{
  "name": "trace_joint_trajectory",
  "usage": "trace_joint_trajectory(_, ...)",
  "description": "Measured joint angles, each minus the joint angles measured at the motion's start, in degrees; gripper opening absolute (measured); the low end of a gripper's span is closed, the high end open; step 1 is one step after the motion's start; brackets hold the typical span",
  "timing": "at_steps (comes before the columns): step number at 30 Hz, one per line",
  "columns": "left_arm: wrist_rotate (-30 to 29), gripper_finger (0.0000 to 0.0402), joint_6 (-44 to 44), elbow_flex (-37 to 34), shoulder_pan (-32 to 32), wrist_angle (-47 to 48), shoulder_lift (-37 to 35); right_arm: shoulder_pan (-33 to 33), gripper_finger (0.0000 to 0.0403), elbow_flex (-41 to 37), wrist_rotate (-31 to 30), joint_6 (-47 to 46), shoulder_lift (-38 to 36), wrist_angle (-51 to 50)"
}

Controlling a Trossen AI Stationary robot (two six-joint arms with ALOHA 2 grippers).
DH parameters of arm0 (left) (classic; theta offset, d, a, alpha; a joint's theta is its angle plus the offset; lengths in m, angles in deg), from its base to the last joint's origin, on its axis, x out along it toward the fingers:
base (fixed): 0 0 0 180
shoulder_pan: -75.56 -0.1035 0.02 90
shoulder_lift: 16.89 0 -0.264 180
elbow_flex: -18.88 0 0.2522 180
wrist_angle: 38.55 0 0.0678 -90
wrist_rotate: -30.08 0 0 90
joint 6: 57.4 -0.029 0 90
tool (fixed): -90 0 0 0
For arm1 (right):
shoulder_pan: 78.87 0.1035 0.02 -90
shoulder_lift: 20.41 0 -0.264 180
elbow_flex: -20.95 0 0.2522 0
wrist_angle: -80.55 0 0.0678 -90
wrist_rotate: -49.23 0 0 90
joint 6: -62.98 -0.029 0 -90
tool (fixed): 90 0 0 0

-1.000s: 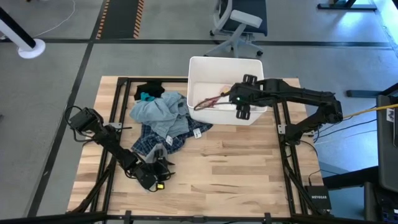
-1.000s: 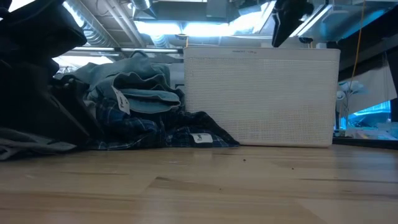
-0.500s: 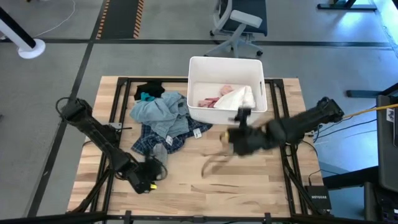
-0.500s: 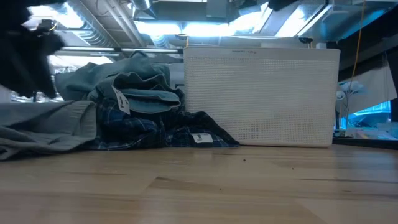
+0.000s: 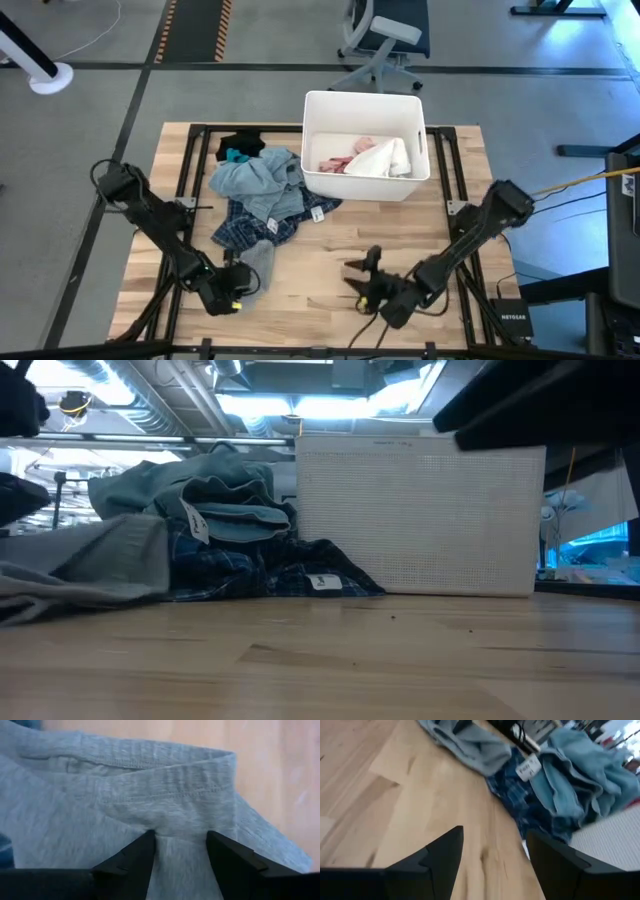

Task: Sort clothes
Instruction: Put the gray boxer into the white laundry bin

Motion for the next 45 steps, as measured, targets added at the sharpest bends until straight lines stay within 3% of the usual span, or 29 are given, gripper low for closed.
trace_joint_trajectory(9,3.36,0.0178,-22.08,2.68,-8.84,-28.81,6.02,-2.22,0.0237,0.30,-0.23,13.36,10.92,20.73)
trace_joint_trajectory(15,3.96,0.0178,-31.22,11.95,-11.64,-16.77,5.86,-3.67,0.0237,0.30,5.76,15.80,11.94,24.37)
trace_joint_trajectory(18,4.02,0.0178,-31.25,16.51,-11.38,-10.48,5.88,-3.86,0.0237,0.25,6.75,18.75,11.98,26.29)
trace_joint_trajectory(23,5.19,0.0178,-29.84,16.72,-9.26,-12.95,6.13,-5.84,0.0237,0.30,10.15,20.05,11.96,28.32)
trace_joint_trajectory(28,2.46,0.0178,-29.64,16.66,-7.19,-13.64,9.28,-5.78,0.0237,0.30,10.12,18.61,11.96,27.89)
trace_joint_trajectory(34,0.14,0.0178,-29.36,16.62,-7.58,-14.53,15.38,-5.79,0.0237,0.30,9.71,18.54,11.96,27.82)
trace_joint_trajectory(41,-0.28,0.0178,-29.06,16.62,-8.41,-15.66,17.11,-5.73,0.0237,0.30,9.69,18.35,11.96,26.29)
trace_joint_trajectory(45,-0.30,0.0149,-29.21,16.62,-8.50,-15.79,17.11,-5.73,0.0237,0.30,9.67,16.88,11.96,25.24)
